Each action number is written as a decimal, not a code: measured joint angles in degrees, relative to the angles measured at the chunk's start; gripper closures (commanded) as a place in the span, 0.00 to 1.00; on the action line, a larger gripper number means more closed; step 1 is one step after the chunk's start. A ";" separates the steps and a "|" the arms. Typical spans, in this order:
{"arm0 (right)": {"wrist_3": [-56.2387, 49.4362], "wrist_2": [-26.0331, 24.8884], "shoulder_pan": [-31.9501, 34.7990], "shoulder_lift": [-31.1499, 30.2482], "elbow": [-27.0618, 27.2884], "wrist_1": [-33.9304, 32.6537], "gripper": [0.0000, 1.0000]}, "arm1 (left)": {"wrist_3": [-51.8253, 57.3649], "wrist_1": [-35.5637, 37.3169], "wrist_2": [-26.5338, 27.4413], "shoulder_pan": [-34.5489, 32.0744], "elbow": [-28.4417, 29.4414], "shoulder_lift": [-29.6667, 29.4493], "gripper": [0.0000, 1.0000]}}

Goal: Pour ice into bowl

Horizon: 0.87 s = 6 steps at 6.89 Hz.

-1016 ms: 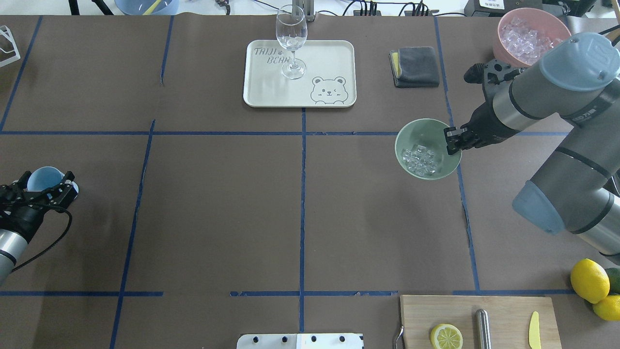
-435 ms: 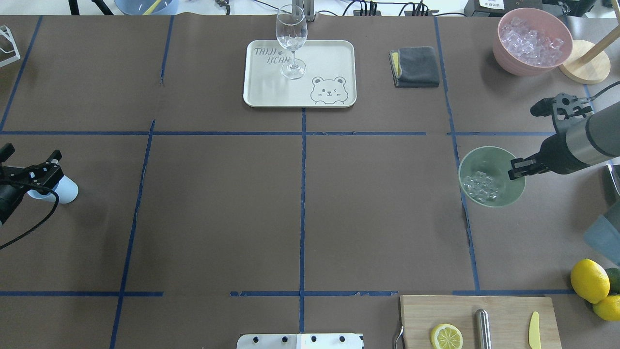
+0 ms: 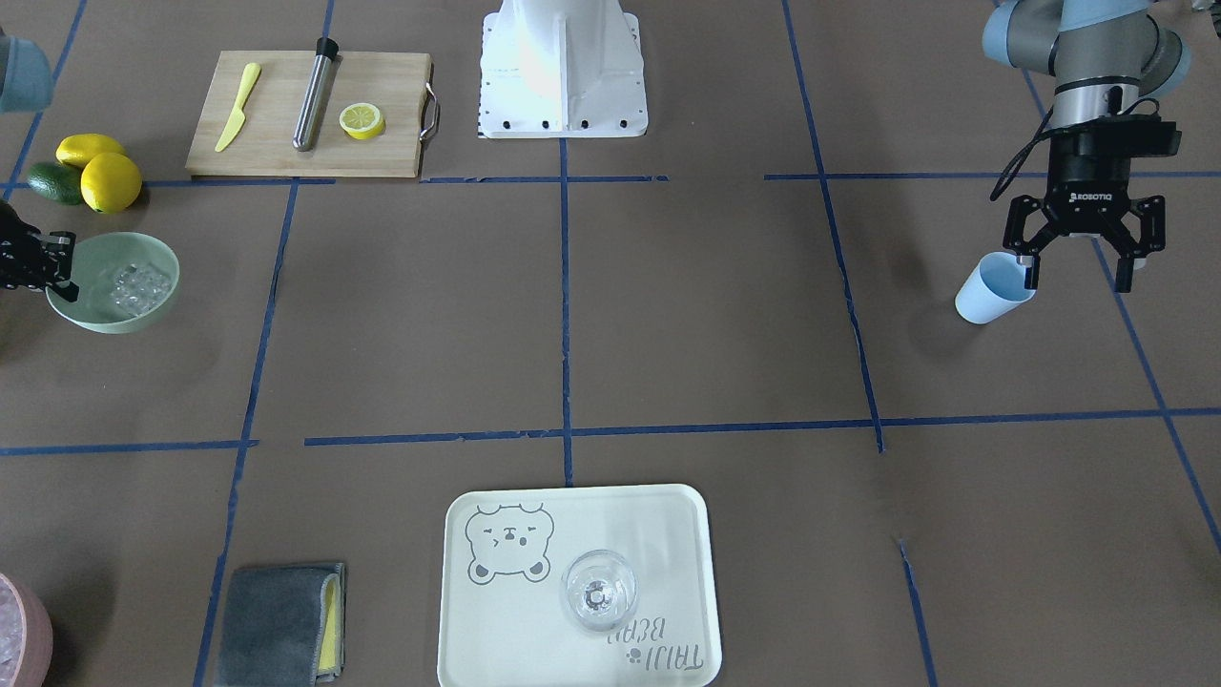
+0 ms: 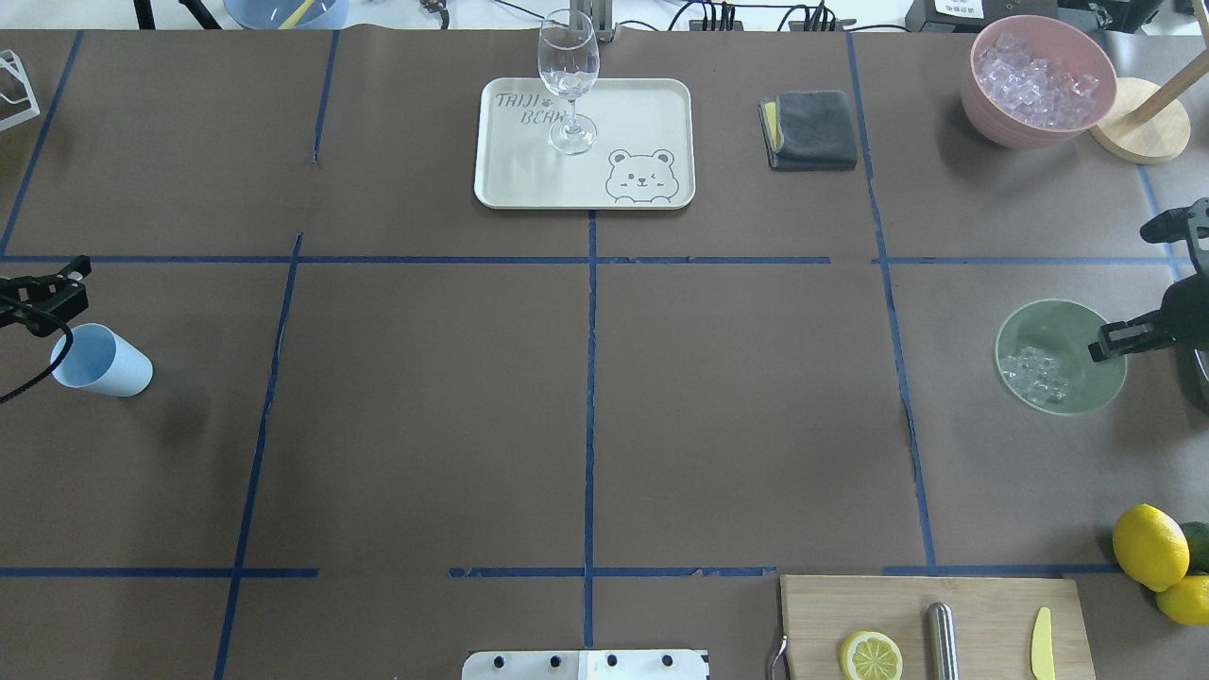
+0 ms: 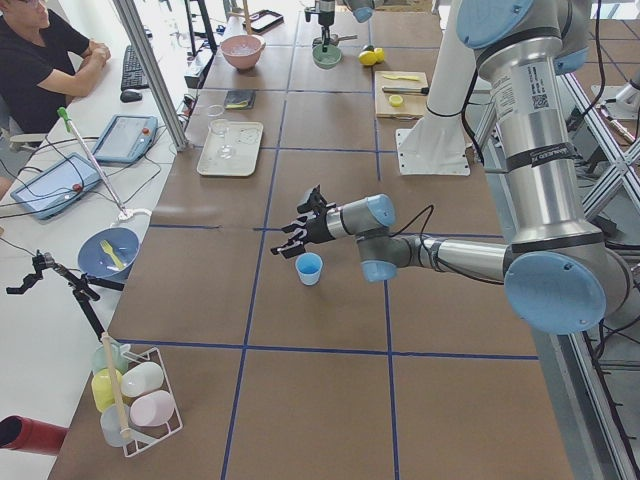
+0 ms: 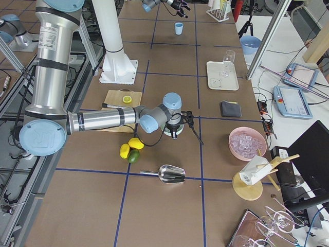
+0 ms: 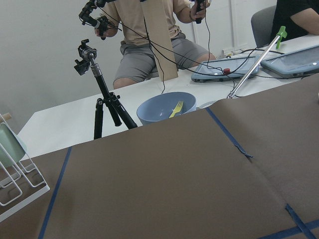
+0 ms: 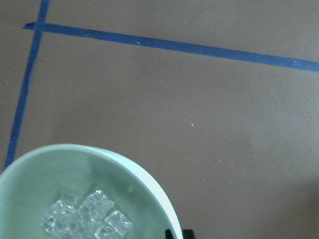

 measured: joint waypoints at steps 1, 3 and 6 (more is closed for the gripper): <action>-0.31 0.70 0.57 -0.19 -1.33 0.26 1.00 | 1.07 0.77 -3.26 -1.73 0.30 -0.76 0.00; -0.14 1.10 0.69 1.49 -3.45 0.37 0.19 | 1.52 1.38 -5.24 -2.83 0.97 -1.72 0.00; -0.11 1.74 0.75 4.64 -5.45 0.47 0.00 | 1.56 1.72 -11.74 -6.34 1.14 -1.53 0.00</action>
